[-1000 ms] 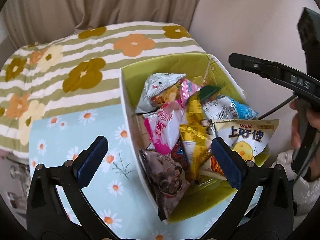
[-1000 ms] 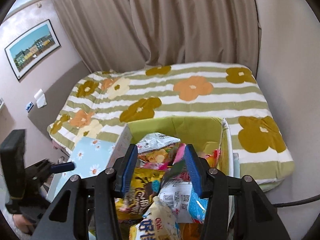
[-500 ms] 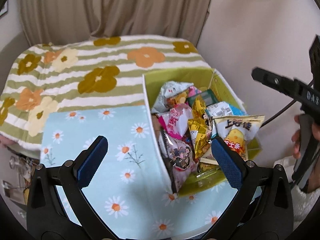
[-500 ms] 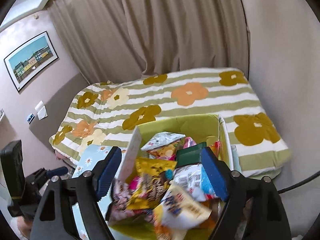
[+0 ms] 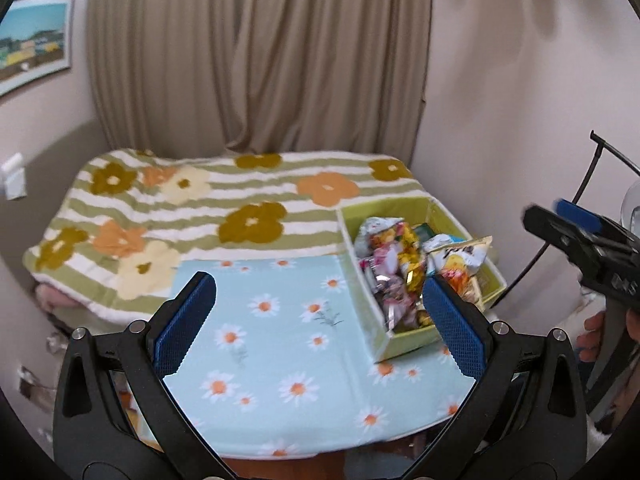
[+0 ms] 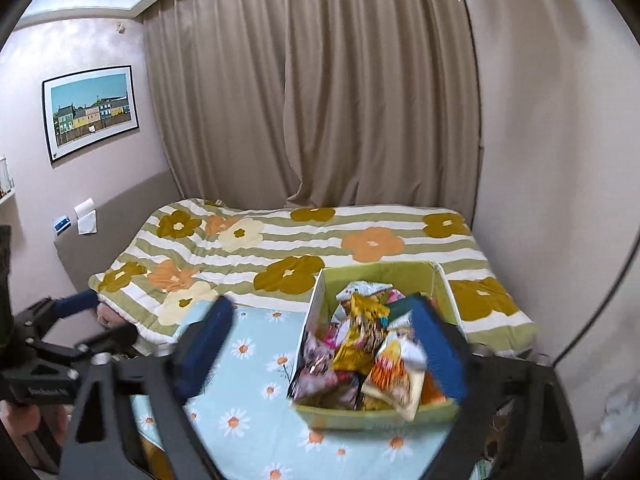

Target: Organize snacks

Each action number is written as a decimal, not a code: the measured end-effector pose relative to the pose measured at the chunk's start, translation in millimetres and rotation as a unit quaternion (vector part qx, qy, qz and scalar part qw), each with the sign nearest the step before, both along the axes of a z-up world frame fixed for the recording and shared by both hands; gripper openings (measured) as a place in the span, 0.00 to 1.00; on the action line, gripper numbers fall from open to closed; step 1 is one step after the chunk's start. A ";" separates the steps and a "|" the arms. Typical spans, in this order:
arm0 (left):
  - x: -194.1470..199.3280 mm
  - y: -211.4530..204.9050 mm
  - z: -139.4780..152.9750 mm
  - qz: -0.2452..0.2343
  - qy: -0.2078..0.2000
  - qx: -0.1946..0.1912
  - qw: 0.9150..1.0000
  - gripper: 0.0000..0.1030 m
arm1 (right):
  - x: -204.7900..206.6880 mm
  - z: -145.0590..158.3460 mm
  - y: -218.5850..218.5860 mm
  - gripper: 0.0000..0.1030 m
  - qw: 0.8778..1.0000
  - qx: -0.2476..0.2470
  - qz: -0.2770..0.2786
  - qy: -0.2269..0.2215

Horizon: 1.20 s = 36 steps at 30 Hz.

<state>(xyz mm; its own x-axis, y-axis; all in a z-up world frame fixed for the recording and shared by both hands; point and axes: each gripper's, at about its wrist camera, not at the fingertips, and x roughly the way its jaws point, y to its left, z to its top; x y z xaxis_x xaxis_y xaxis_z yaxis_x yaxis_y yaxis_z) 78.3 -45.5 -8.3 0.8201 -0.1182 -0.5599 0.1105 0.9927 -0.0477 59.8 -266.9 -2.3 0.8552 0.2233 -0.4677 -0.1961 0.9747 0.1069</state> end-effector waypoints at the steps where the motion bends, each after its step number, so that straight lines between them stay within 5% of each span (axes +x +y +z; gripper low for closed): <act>1: -12.2 6.2 1.6 0.007 -0.006 0.005 1.000 1.00 | -10.1 -1.1 3.6 0.98 1.000 -0.001 -0.004 -0.003; 14: -83.3 39.4 -5.8 0.036 -0.028 0.001 0.999 1.00 | -73.9 -18.4 28.6 0.99 0.999 -0.020 -0.044 -0.006; 36: -77.0 37.1 -2.7 0.040 -0.031 0.004 0.999 1.00 | -74.9 -18.4 31.8 0.98 0.999 -0.016 -0.049 -0.006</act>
<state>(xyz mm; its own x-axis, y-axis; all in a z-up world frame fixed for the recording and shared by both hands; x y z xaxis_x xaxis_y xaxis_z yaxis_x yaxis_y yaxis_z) 1.4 -8.5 -11.0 0.8596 -0.0467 -0.5088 0.0334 0.9988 -0.0353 -15.1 -235.2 -20.7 0.8779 0.1231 -0.4627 -0.1004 0.9922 0.0734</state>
